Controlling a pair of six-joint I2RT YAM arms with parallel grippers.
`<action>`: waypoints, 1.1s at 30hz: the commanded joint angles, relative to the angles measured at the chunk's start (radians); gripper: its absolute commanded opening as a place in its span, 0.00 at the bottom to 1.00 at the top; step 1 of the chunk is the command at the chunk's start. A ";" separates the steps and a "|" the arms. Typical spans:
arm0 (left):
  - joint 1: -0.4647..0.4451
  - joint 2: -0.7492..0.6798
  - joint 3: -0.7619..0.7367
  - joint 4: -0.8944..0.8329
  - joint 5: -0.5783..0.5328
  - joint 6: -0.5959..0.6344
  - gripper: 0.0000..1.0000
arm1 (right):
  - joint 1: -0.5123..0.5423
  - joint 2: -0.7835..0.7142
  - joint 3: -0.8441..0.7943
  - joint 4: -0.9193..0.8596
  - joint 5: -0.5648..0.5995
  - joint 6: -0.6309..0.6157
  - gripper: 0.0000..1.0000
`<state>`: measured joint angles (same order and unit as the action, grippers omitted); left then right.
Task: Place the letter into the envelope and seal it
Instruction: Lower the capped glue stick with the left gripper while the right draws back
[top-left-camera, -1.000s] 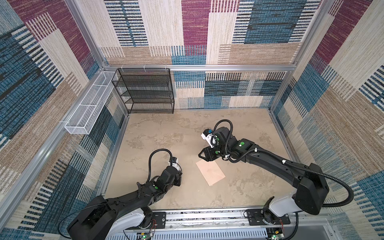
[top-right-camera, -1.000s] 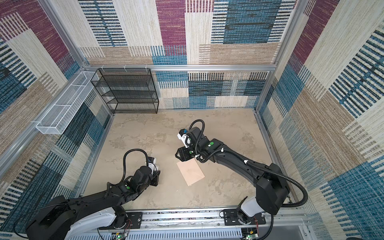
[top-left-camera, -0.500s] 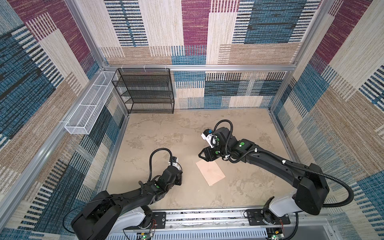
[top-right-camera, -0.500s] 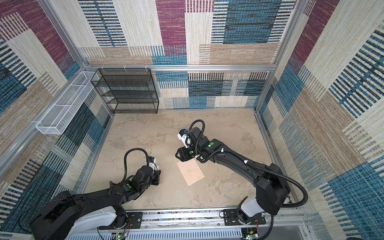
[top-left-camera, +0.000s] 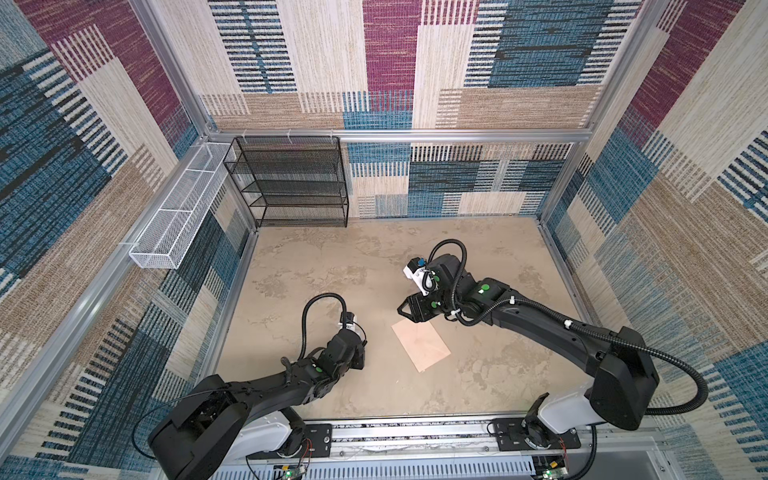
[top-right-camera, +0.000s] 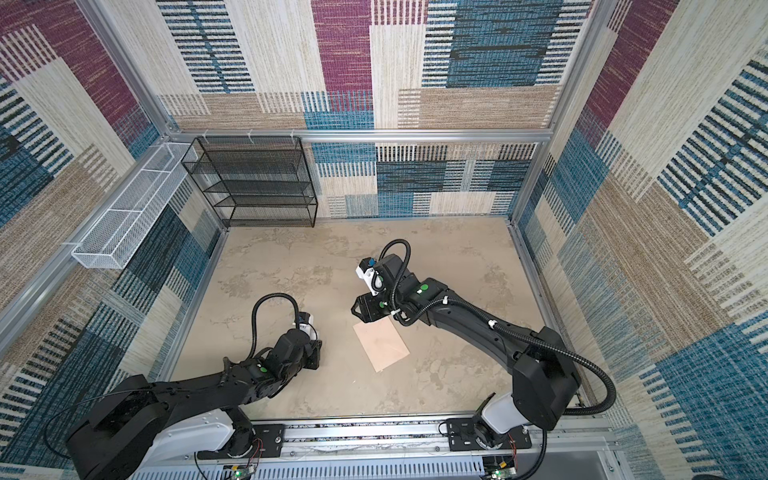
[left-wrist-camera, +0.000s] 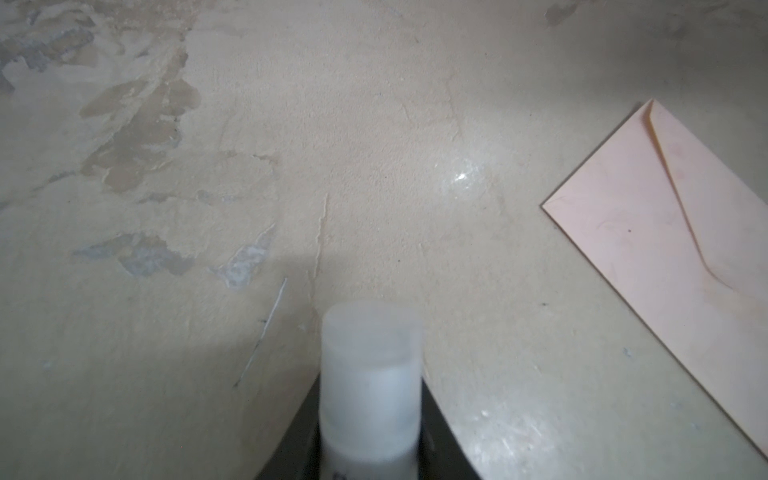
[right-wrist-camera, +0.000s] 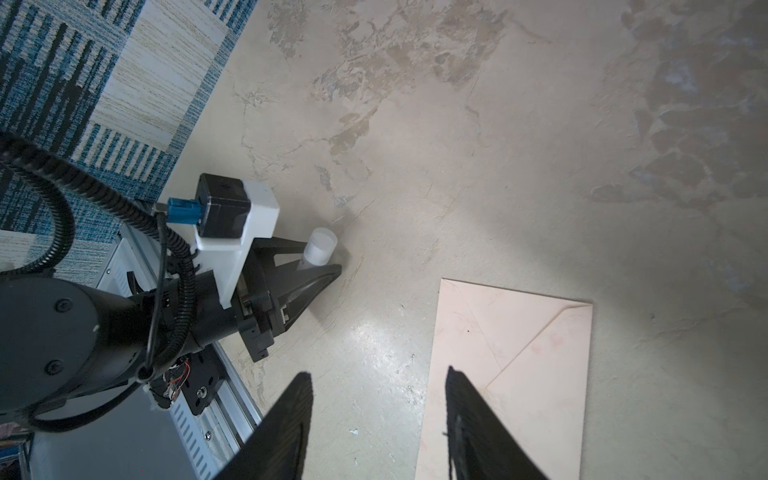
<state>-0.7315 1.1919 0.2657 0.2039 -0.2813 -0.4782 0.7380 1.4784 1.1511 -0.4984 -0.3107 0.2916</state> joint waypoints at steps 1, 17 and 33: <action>0.001 0.005 0.008 -0.020 -0.013 -0.028 0.37 | -0.003 -0.006 0.004 0.021 0.003 0.013 0.55; -0.005 0.007 0.012 -0.009 0.000 -0.033 0.47 | -0.009 0.003 0.022 0.008 0.002 0.007 0.55; -0.004 -0.204 0.110 -0.166 -0.044 0.039 0.95 | -0.021 0.008 0.071 -0.022 0.022 -0.007 0.55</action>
<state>-0.7353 1.0241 0.3500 0.0929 -0.2871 -0.4782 0.7212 1.4902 1.2079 -0.5220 -0.3096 0.2909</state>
